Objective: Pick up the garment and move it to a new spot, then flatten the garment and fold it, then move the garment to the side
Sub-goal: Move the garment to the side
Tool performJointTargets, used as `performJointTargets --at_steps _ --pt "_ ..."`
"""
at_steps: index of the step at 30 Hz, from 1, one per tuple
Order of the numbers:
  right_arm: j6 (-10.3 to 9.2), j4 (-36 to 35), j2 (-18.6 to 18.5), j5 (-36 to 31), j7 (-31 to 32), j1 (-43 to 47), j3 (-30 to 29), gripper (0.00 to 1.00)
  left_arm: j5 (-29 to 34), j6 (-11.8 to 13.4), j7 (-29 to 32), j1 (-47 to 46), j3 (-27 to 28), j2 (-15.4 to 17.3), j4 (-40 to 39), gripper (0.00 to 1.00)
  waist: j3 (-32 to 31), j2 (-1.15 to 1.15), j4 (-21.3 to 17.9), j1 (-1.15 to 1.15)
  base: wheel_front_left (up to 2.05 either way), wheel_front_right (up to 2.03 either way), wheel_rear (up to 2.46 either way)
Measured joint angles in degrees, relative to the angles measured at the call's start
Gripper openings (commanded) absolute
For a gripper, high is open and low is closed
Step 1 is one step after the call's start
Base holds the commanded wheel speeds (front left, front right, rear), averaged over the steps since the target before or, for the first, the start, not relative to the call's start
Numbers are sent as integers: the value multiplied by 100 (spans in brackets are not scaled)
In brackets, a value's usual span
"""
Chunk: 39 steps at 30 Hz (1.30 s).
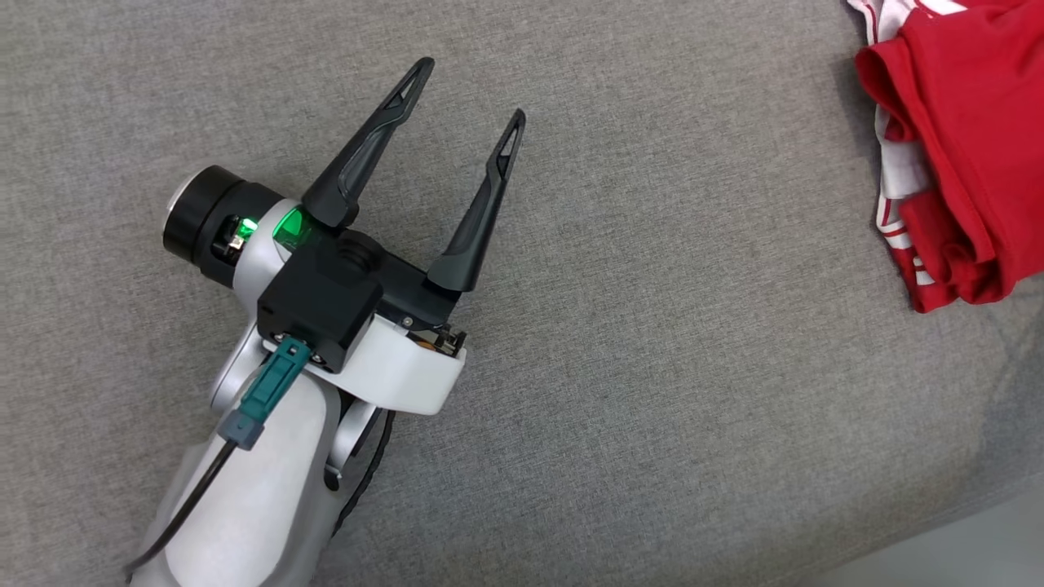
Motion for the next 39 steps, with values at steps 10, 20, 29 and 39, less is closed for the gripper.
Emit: performJointTargets --at_steps 10,20,29,39 --pt "0 -576 381 -560 -318 615 -987 100 -302 158 -271 358 218 26 337 100 -483 0 114 -1 0 0 0" --pt "0 -3017 1759 -1519 -321 2753 -1708 100 -764 490 -483 1158 570 -26 750 100 -1360 0 448 0 0 0 0" --pt "0 -4475 2348 -1909 89 4063 -1383 100 -1177 762 -615 2052 1023 -37 1038 100 -2219 0 1123 0 0 0 0" --pt "0 -5239 2550 -2095 666 4809 -1324 100 -1383 904 -662 2670 1367 36 1220 100 -3038 0 1659 0 0 0 0"
